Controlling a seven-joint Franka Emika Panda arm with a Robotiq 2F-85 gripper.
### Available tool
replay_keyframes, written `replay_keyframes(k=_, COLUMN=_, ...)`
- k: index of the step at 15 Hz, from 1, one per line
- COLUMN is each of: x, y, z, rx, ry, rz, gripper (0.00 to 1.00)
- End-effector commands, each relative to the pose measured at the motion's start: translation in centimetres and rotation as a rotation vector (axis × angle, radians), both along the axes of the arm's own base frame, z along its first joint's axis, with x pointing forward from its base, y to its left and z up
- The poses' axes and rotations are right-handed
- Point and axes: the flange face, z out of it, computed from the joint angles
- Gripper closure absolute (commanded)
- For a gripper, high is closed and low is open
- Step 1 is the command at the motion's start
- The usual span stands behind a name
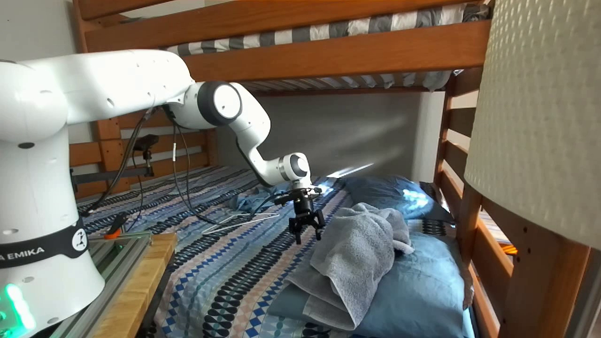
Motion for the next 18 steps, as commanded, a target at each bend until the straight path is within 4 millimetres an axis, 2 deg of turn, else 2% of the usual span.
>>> replay_keyframes(k=1, x=0.67, y=0.71, z=-1.64, rx=-0.090, ry=-0.055, rz=0.015, gripper=0.00)
replay_keyframes(k=5, x=1.05, y=0.98, z=-2.30, rx=-0.109, ry=-0.081, rz=0.023, gripper=0.00)
replay_keyframes(k=6, x=1.18, y=1.07, z=-2.37, rx=-0.108, ry=-0.085, rz=0.024, gripper=0.11)
replay_keyframes(k=7, x=1.31, y=1.02, z=-2.43, rx=-0.112, ry=-0.088, rz=0.023, gripper=0.27)
replay_keyframes(k=8, x=1.21, y=0.78, z=-1.65, rx=-0.114, ry=-0.093, rz=0.022, gripper=0.34)
replay_keyframes(k=9, x=1.27, y=0.77, z=-1.69, rx=-0.116, ry=-0.094, rz=0.025, gripper=0.43)
replay_keyframes(k=16, x=1.61, y=0.43, z=-1.44, rx=-0.125, ry=-0.102, rz=0.021, gripper=0.92)
replay_keyframes(k=18, x=1.65, y=0.33, z=-1.47, rx=-0.123, ry=-0.100, rz=0.017, gripper=1.00)
